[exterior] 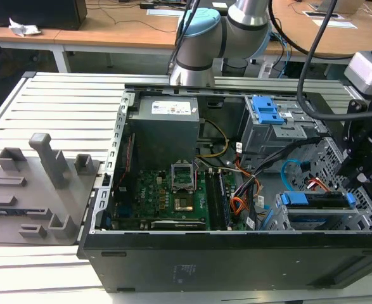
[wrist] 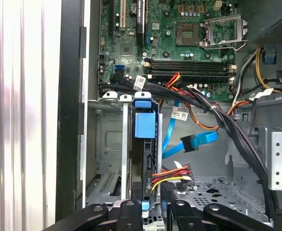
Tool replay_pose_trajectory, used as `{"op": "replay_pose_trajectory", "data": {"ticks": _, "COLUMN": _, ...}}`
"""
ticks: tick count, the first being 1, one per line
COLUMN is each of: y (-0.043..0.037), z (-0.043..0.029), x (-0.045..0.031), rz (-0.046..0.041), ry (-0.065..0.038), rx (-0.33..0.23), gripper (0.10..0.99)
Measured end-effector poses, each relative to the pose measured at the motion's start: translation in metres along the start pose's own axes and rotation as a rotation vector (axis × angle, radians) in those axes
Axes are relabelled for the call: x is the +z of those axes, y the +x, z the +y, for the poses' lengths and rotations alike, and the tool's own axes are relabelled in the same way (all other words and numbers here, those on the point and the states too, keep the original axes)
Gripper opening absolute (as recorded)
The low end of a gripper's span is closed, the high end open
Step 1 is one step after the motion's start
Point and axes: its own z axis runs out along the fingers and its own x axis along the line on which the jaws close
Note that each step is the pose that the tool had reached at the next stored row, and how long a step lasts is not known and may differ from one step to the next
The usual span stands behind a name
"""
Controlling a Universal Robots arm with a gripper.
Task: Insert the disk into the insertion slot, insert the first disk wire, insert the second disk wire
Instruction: 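Insert the first disk wire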
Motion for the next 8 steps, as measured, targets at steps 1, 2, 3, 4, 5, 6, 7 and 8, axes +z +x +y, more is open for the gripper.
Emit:
{"op": "replay_pose_trajectory", "data": {"ticks": 1, "y": 0.0000, "z": 0.0001, "x": -0.0034, "rz": -0.0002, "ry": 0.000, "rx": 0.000, "gripper": 0.298}}
{"op": "replay_pose_trajectory", "data": {"ticks": 2, "y": 0.0001, "z": 0.0002, "x": -0.0057, "rz": -0.0001, "ry": 0.000, "rx": 0.000, "gripper": 0.298}}
{"op": "replay_pose_trajectory", "data": {"ticks": 3, "y": 0.0001, "z": 0.0003, "x": -0.0073, "rz": -0.0001, "ry": 0.000, "rx": 0.000, "gripper": 0.298}}
{"op": "replay_pose_trajectory", "data": {"ticks": 4, "y": 0.0001, "z": 0.0003, "x": -0.0073, "rz": -0.0002, "ry": 0.000, "rx": 0.000, "gripper": 0.298}}
{"op": "replay_pose_trajectory", "data": {"ticks": 5, "y": 0.0001, "z": 0.0003, "x": -0.0072, "rz": -0.0003, "ry": 0.000, "rx": 0.000, "gripper": 0.298}}
{"op": "replay_pose_trajectory", "data": {"ticks": 6, "y": 0.0001, "z": 0.0003, "x": -0.0073, "rz": -0.0001, "ry": 0.000, "rx": 0.000, "gripper": 0.298}}
{"op": "replay_pose_trajectory", "data": {"ticks": 7, "y": 0.0001, "z": 0.0003, "x": -0.0074, "rz": 0.0000, "ry": 0.000, "rx": 0.000, "gripper": 0.298}}
{"op": "replay_pose_trajectory", "data": {"ticks": 8, "y": 0.0001, "z": 0.0003, "x": -0.0074, "rz": -0.0001, "ry": 0.000, "rx": 0.000, "gripper": 0.310}}
